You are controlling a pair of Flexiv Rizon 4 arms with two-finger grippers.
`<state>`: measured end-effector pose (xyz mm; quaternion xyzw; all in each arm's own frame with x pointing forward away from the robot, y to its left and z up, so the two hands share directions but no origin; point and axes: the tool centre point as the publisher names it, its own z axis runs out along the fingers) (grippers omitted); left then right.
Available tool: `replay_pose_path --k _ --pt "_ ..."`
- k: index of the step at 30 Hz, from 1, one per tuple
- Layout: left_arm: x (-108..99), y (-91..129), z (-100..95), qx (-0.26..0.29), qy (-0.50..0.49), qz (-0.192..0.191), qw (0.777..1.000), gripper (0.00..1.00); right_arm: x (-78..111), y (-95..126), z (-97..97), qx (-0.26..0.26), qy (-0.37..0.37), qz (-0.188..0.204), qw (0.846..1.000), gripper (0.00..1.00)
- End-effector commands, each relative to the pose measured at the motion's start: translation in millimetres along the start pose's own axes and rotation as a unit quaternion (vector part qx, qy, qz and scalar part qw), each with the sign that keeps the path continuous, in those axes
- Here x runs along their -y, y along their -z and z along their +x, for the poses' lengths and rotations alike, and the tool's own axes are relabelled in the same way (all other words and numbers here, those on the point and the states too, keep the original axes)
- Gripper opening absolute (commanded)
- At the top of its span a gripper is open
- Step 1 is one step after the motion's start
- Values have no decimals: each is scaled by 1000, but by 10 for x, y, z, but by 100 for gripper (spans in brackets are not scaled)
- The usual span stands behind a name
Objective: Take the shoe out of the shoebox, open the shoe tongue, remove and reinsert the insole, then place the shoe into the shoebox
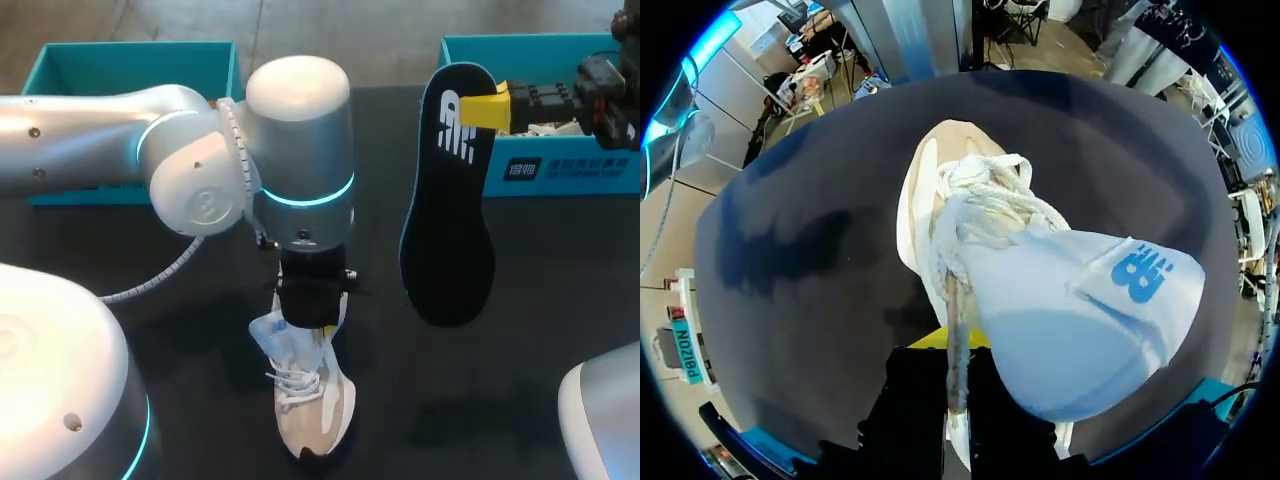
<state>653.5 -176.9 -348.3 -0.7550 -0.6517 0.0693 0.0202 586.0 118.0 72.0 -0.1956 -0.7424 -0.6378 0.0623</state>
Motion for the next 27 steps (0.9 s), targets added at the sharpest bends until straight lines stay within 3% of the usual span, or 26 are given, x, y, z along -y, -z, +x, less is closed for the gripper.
replay_pose_path --k 1,16,18,24,26,27 --pt "-42 -77 -70 1 5 1 1000 0 -46 -39 -24 -1 -1 4 1000 0" --pt "-151 -168 -219 43 26 5 999 2 -46 -39 -24 -1 -1 4 1000 0" --pt "-161 -174 -227 45 26 4 999 16 -46 -39 -24 -1 -1 4 1000 0" --pt "-165 -186 -241 50 26 5 998 45 -46 -39 -24 -1 -1 4 1000 0" --pt "-174 -175 -251 56 27 5 998 50 -46 -39 -24 -1 -1 4 1000 0" --pt "-178 -165 -257 61 27 5 998 62 -46 -39 -24 -1 -1 4 1000 0"
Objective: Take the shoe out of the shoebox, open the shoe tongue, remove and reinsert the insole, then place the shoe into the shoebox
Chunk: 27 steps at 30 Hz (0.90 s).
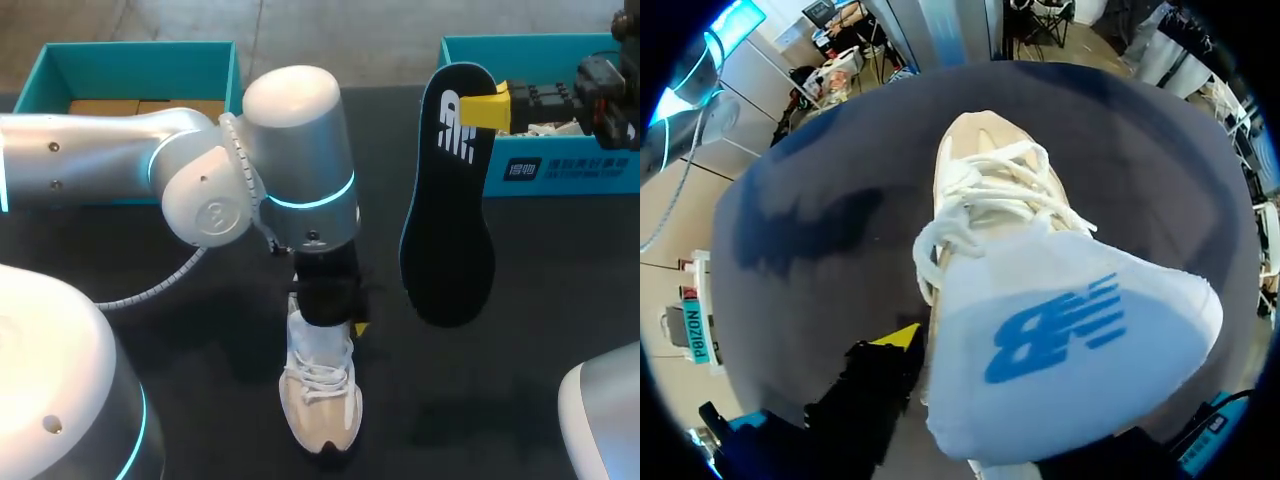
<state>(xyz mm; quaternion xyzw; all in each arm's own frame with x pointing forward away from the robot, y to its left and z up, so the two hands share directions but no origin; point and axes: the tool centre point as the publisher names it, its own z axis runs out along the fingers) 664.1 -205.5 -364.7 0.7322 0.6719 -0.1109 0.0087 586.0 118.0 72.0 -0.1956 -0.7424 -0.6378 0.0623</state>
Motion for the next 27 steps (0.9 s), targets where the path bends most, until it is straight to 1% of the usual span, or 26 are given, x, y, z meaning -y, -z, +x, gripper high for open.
replay_pose_path --k 1,2,4,5,10,12,18,22,27 --pt "-14 10 -11 12 0 0 1000 77 -46 -39 -24 -1 -1 4 1000 0" --pt "-18 27 -20 17 1 2 1000 91 -46 -39 -24 -1 -1 4 1000 0" --pt "-22 67 -41 28 4 5 1000 98 -46 -39 -24 -1 -1 4 1000 0" --pt "-27 88 -54 37 8 9 999 100 -46 -39 -24 -1 -1 4 1000 0" --pt "-72 256 -124 84 21 18 996 100 -46 -39 -24 -1 -1 4 1000 0" --pt "-81 341 -129 106 24 23 994 100 -46 -39 -24 -1 -1 4 1000 0" --pt "-112 616 -128 170 29 22 985 100 -46 -39 -24 -1 -1 4 1000 0" --pt "-151 813 -121 216 36 19 976 100 -46 -39 -24 -1 -1 4 1000 0" --pt "-166 1035 -96 284 39 24 958 100 -46 -39 -24 -1 -1 4 1000 0"
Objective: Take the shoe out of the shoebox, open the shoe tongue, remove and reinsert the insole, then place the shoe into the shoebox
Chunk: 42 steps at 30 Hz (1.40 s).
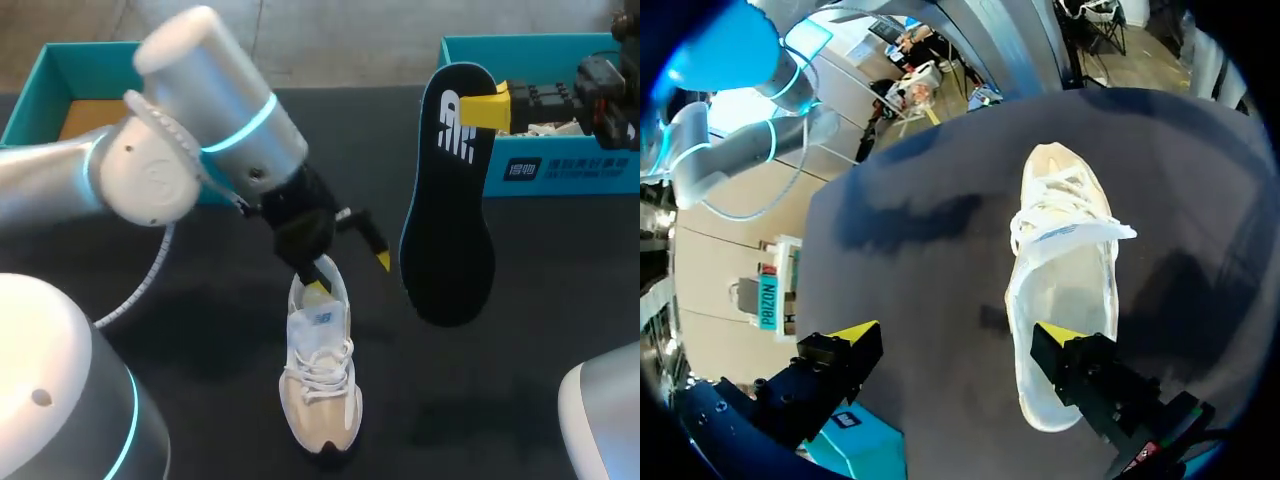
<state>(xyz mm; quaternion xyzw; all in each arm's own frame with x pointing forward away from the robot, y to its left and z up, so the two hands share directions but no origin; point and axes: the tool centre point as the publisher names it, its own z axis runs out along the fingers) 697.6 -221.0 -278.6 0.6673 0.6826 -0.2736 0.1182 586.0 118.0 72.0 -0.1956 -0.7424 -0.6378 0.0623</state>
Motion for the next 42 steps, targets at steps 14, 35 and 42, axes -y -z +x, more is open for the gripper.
replay_pose_path --k 14,35,42 --pt "76 660 -111 297 -11 18 955 100 -46 -39 -23 -1 -1 4 1000 0" --pt "0 1172 -383 453 -34 53 890 100 -46 -39 -23 -1 -1 4 1000 0" --pt "-24 1315 -473 469 -47 40 881 100 -46 -39 -23 -1 -1 4 1000 0"
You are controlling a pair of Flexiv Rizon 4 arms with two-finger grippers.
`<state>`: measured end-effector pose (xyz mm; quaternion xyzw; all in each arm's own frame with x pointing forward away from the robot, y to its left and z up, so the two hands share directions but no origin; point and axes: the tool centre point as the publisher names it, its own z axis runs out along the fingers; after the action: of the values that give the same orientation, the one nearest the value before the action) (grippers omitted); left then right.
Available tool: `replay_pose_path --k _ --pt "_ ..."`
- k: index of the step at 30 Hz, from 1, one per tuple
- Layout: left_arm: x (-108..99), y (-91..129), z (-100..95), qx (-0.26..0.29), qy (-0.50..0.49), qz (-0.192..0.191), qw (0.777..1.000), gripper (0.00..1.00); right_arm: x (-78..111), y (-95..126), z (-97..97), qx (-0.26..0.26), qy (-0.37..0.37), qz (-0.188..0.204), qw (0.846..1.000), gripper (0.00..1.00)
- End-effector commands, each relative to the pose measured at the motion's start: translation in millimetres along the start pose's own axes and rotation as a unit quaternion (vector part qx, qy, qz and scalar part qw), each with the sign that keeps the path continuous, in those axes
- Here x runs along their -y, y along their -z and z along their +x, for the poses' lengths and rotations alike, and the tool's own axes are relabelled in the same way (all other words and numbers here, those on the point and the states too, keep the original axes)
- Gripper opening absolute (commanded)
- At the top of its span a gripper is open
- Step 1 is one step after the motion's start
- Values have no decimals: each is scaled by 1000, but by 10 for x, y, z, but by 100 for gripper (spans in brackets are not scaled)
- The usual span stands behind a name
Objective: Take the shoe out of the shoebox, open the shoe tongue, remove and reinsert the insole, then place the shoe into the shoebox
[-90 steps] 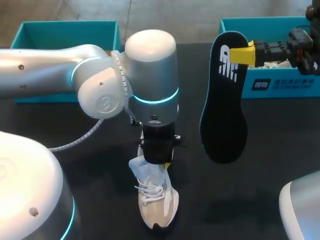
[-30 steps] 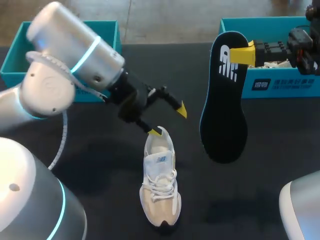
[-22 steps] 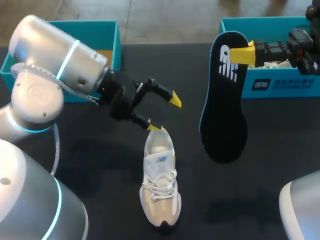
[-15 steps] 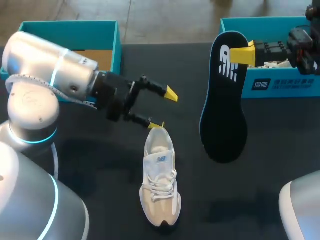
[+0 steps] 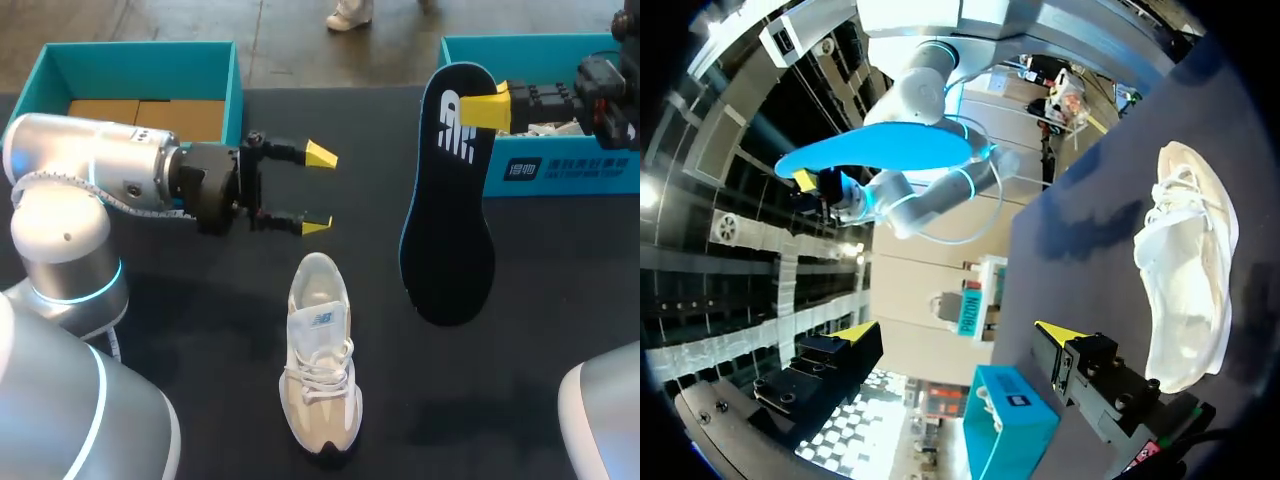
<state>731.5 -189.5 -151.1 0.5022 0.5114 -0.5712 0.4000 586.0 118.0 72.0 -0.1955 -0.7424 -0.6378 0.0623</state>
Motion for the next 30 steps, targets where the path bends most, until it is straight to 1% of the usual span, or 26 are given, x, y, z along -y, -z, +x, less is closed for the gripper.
replay_pose_path --k 1,4,10,13,26,29,30 --pt "16 -16 -74 19 -12 -1 1000 100 -46 -39 -24 -1 -1 4 1000 0" --pt "14 -15 -121 24 -19 -2 1000 100 -46 -39 -24 -1 -1 4 1000 0" --pt "-21 -20 -127 13 -25 -11 1000 100 -46 -39 -24 -1 -1 4 1000 0" --pt "-41 -19 -119 -5 -33 -38 999 100 -46 -39 -24 -1 -1 4 1000 0" --pt "-41 -19 -119 -5 -33 -38 999 100 -46 -39 -24 -1 -1 4 1000 0" --pt "-41 -19 -119 -5 -33 -38 999 100 -121 16 -232 -25 -20 -9 999 0" --pt "-41 -19 -119 -5 -33 -38 999 100 -128 24 -252 -31 -27 -12 999 0"
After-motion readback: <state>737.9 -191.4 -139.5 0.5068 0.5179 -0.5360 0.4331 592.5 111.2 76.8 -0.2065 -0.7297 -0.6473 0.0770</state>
